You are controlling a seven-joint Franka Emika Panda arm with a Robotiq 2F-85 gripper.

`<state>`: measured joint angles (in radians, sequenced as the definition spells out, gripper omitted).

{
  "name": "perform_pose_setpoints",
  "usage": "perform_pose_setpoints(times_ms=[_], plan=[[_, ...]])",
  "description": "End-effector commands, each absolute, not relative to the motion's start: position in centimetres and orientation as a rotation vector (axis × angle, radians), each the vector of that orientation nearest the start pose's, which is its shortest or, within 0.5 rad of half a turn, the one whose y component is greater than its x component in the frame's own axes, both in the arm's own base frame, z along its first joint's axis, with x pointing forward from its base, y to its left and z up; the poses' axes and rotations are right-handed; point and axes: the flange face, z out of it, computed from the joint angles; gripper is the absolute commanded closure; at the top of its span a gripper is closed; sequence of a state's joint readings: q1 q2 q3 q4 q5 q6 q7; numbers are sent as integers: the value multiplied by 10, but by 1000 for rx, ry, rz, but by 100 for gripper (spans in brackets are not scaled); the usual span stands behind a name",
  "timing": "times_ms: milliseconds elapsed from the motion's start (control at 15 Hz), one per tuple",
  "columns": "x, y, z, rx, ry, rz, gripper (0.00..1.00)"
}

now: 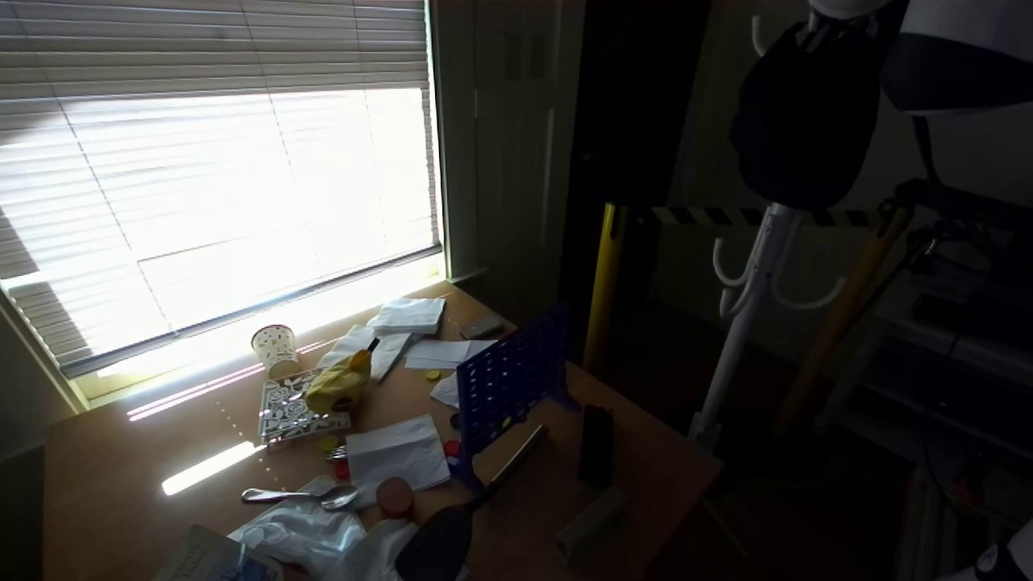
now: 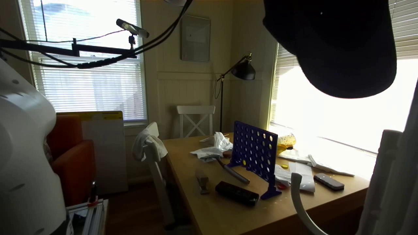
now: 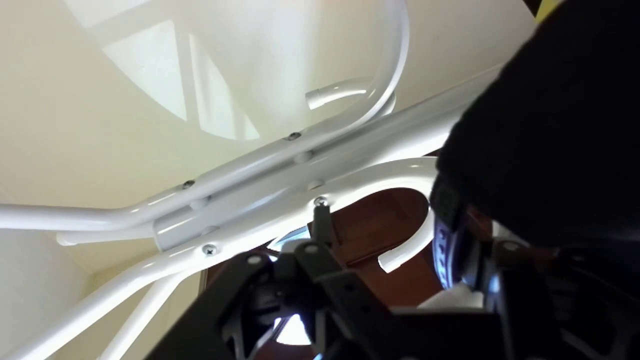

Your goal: Move the hat to the top half of the coat rack

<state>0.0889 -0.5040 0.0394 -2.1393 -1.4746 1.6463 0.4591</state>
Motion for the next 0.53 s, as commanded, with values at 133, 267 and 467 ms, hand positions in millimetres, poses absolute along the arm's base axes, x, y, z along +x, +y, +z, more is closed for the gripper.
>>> perform_pose_setpoints(times_ms=[133,267,467], plan=[[395,-49,717,1904,-255,495,0],[390,-51,723,1992,-292,531,0],[387,-52,735,2111,-333,616,0]])
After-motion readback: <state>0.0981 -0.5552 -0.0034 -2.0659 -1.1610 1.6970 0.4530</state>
